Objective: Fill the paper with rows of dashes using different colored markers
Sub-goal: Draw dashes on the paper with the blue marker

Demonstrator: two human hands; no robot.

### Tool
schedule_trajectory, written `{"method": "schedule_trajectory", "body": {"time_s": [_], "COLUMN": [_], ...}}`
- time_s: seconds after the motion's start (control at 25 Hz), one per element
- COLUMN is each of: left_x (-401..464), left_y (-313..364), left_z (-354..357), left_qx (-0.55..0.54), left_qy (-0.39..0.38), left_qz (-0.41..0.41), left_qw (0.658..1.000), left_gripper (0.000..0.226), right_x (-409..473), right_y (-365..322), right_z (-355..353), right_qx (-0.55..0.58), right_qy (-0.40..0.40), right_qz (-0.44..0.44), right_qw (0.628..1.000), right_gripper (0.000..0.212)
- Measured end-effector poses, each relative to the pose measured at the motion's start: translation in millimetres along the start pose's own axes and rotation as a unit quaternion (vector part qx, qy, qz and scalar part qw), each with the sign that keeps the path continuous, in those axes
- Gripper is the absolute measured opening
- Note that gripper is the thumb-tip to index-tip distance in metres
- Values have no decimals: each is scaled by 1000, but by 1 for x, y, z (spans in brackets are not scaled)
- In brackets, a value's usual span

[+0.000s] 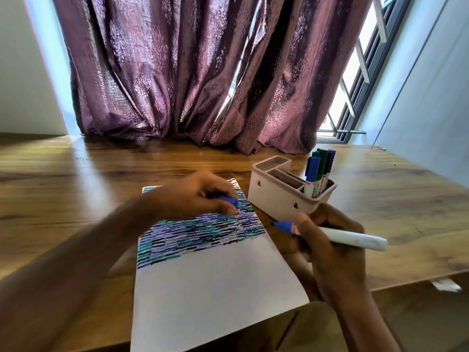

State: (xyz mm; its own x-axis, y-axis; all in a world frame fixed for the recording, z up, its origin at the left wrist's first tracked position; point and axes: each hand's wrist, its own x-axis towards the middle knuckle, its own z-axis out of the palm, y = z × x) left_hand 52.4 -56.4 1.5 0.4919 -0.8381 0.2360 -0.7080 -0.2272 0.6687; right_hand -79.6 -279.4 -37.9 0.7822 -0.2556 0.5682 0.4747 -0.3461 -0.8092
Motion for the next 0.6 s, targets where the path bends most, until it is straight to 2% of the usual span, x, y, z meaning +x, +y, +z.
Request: {"method": "schedule_trajectory", "body": {"time_s": [0.08, 0.16, 0.24, 0.36, 0.52, 0.6], "left_x": [-11, -17, -14, -6, -3, -3], "left_y": [-15, -23, -22, -10, -5, -10], "left_z": [-17, -20, -7, 14, 20, 21], "left_qx": [-8, -37, -9, 123, 113, 119], "left_qy": [115, 156, 139, 76, -21, -48], "left_qz": [-5, -40, -65, -57, -148, -168], "left_qw": [993, 986, 988, 988, 982, 977], "left_gripper": [15, 28, 36, 46, 84, 93], "right_x": [-2, -2, -1, 0, 3, 6], "right_y": [1, 1, 3, 6, 12, 13], "right_z": [-2, 1, 4, 3, 6, 8], "right_qx": [-5, -10, -13, -34, -69, -93], "right_qy": [8, -31, -42, -48, -46, -44], "right_qz": [33, 62, 97, 118, 176, 195], "right_qw": [999, 998, 994, 991, 981, 975], "right_gripper": [20, 12, 17, 23, 9, 3]}}
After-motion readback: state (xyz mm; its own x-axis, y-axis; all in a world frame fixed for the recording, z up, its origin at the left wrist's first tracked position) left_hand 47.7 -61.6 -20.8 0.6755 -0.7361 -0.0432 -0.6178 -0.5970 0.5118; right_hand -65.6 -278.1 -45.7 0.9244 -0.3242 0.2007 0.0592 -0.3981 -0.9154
